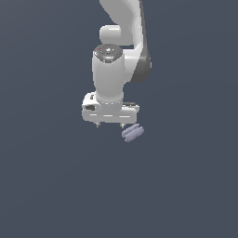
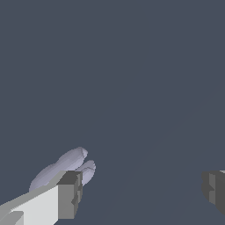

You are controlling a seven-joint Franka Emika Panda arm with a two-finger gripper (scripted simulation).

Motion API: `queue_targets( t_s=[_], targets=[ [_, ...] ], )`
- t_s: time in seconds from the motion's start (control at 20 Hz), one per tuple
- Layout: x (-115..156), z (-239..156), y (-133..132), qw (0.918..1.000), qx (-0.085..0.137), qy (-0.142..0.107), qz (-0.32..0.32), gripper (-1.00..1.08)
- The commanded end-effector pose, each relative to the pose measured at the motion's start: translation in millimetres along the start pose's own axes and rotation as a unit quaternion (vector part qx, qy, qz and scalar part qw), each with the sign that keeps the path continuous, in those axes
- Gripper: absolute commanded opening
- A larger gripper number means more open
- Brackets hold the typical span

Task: Pick up the object and move it to a goal position.

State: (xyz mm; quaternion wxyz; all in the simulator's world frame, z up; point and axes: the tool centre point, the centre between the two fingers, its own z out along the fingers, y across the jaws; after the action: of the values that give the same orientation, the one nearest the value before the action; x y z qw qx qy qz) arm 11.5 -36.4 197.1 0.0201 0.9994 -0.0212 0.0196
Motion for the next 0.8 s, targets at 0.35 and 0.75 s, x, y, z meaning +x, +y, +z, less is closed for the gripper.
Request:
queue_targets(
  t_s=[0.35,0.75],
  targets=[
    [-4,9,-10,0.9994,0.003,-0.002,0.034,1.00],
    [-13,26,-29,0.9950,0.007,-0.005,0.099,1.00]
  ],
)
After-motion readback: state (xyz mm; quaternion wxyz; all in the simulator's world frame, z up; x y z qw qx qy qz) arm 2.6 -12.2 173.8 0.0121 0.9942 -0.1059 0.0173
